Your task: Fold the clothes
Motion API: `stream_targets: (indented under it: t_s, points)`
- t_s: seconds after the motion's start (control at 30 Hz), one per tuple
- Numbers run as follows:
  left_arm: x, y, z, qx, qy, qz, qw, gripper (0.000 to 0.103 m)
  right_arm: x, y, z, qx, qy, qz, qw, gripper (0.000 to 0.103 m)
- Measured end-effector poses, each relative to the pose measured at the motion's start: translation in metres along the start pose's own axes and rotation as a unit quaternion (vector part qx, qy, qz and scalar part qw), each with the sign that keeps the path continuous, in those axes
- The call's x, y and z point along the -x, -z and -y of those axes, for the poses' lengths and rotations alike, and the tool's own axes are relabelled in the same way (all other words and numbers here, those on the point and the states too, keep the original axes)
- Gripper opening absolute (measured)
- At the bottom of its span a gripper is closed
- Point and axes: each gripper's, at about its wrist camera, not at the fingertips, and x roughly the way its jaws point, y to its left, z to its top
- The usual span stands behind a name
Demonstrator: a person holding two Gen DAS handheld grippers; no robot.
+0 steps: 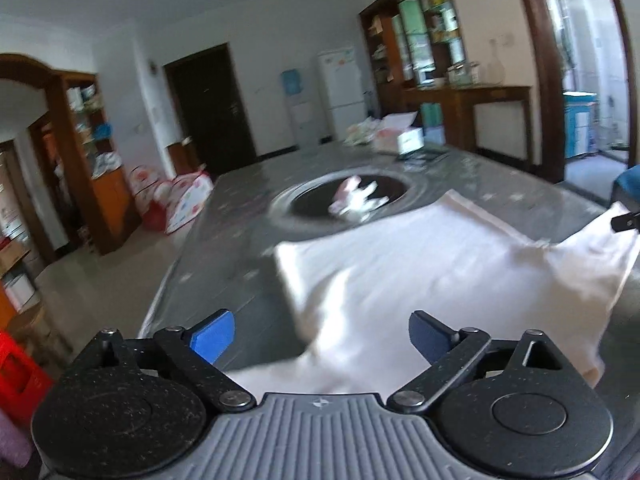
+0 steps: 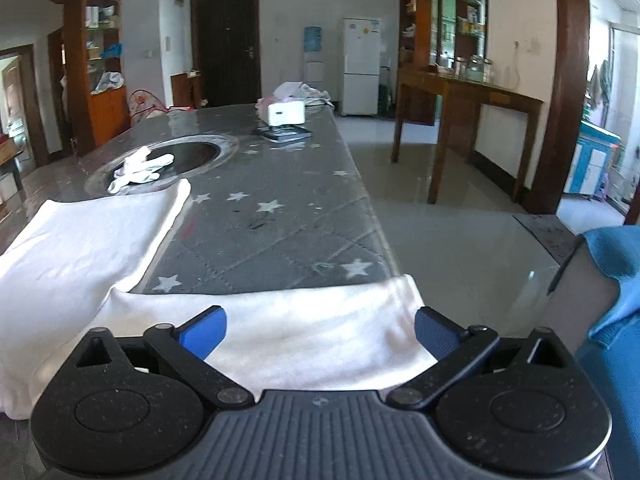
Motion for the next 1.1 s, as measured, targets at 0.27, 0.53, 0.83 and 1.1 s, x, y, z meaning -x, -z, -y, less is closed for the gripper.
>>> stream_targets:
  t_s: [0.27, 0.53, 0.83, 1.1]
  points:
    - [-0.017, -0.017, 0.036, -0.024, 0.053, -0.009, 0.9983, 0.099, 0.012, 0.01, 0.038, -0.035, 0.042, -0.011, 0.998, 0.084]
    - [-0.023, -0.028, 0.066, -0.033, 0.085, -0.009, 0.9958, 0.1, -0.004, 0.017, 0.065, -0.088, 0.022, -0.033, 0.995, 0.057]
    - [-0.036, -0.024, 0.09, -0.042, 0.105, -0.032, 0.9931, 0.099, -0.007, 0.018, 0.076, -0.131, 0.004, -0.025, 0.991, 0.017]
    - [-0.04, -0.016, 0.115, -0.06, 0.142, -0.043, 0.9871, 0.098, 0.008, 0.003, 0.075, -0.123, 0.005, 0.009, 0.992, 0.005]
